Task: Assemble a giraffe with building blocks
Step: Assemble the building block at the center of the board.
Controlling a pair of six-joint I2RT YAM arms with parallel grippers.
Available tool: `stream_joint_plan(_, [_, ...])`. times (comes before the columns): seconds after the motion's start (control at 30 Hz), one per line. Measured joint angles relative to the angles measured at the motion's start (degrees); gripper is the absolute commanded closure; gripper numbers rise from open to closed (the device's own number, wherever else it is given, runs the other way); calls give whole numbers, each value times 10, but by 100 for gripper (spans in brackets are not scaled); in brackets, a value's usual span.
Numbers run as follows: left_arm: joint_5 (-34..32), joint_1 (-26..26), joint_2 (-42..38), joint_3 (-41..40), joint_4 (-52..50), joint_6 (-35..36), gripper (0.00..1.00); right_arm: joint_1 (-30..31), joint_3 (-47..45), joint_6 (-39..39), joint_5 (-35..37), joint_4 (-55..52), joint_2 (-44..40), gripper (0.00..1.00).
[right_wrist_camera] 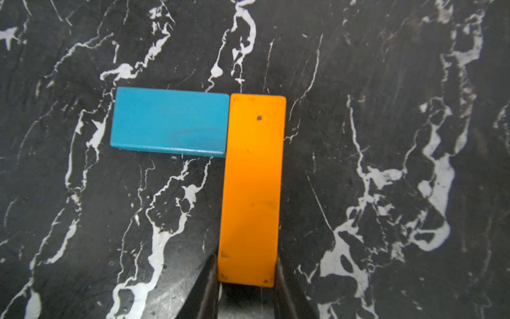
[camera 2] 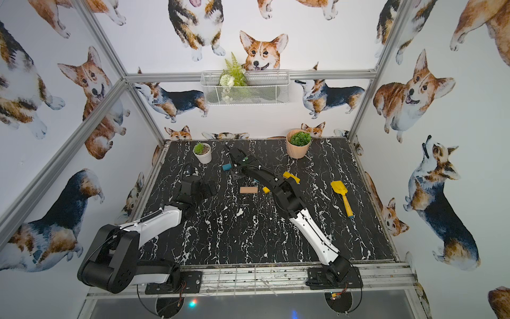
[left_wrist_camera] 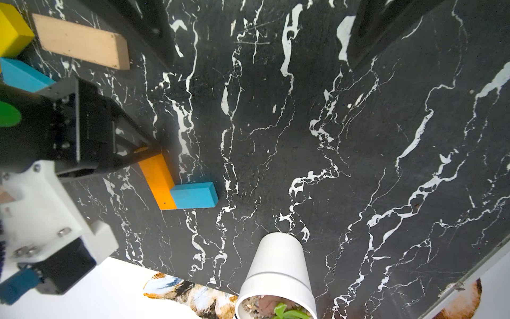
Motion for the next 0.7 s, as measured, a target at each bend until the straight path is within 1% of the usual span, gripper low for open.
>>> stream_joint_plan(0.1, [0, 0, 0, 0, 0, 0, 0, 0, 0, -2, 0, 0, 0, 77])
stream_joint_plan(0.17, [0, 0, 0, 0, 0, 0, 0, 0, 0, -3, 0, 0, 0, 66])
stream_joint_plan(0.23, [0, 0, 0, 0, 0, 0, 0, 0, 0, -3, 0, 0, 0, 53])
stream_joint_plan(0.3, [0, 0, 0, 0, 0, 0, 0, 0, 0, -3, 1, 0, 0, 46])
stream_joint_plan(0.47, [-4, 0, -7, -3, 0, 3, 0, 0, -5, -8, 0, -17, -12, 36])
stream_joint_plan(0.5, [-5, 0, -9, -4, 0, 5, 0, 1, -8, -10, 1, -24, -16, 31])
stream_joint_plan(0.6, [-6, 0, -14, -9, 3, 9, 0, 2, -25, -22, 4, -33, -47, 29])
stream_joint_plan(0.63, [-6, 0, -14, -11, 4, 11, 0, 2, -34, -23, 5, -32, -61, 26])
stream_joint_plan(0.7, [-3, 0, -14, -12, 4, 15, 0, 1, -70, -27, 5, -26, -103, 25])
